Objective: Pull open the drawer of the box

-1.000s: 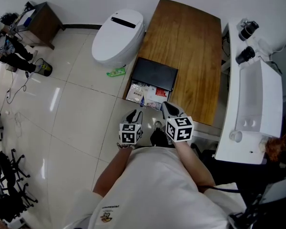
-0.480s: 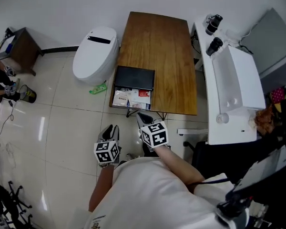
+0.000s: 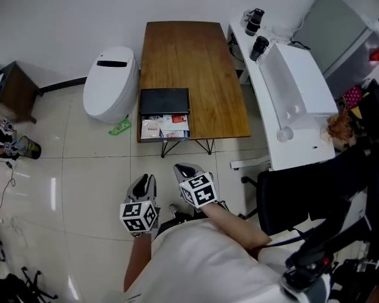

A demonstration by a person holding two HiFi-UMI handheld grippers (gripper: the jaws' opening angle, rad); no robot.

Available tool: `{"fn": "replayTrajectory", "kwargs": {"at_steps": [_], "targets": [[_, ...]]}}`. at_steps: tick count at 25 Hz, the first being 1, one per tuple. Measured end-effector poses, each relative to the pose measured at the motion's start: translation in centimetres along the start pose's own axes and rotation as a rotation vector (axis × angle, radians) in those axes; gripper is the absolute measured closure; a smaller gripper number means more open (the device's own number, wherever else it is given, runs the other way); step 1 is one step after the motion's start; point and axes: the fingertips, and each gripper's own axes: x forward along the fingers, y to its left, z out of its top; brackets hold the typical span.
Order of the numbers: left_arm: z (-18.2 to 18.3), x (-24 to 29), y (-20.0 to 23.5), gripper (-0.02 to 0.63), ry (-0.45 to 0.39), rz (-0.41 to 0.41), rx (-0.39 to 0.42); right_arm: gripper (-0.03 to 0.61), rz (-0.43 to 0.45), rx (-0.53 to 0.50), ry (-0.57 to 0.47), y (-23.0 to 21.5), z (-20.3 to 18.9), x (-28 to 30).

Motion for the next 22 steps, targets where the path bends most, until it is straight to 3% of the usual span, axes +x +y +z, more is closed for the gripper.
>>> {"fn": "replayTrajectory", "kwargs": {"at_steps": [2, 13, 22], "targets": [[0.6, -0.7, -0.6, 0.609, -0.017, 0.000, 0.021, 0.591, -0.013, 0.005, -0.010, -0.1, -0.3, -0.9], [1.3, -0.6, -7.1, 0.609, -0.056, -0.018, 0.048, 0.591, -0.040, 0.006, -0.150, -3.8, 1.4, -8.4], [0.4, -0.7, -13.2, 0.609, -0.058, -0.002, 0.062, 0.591, -0.009, 0.004, -0.170, -6.0, -0.4, -12.9]]}}
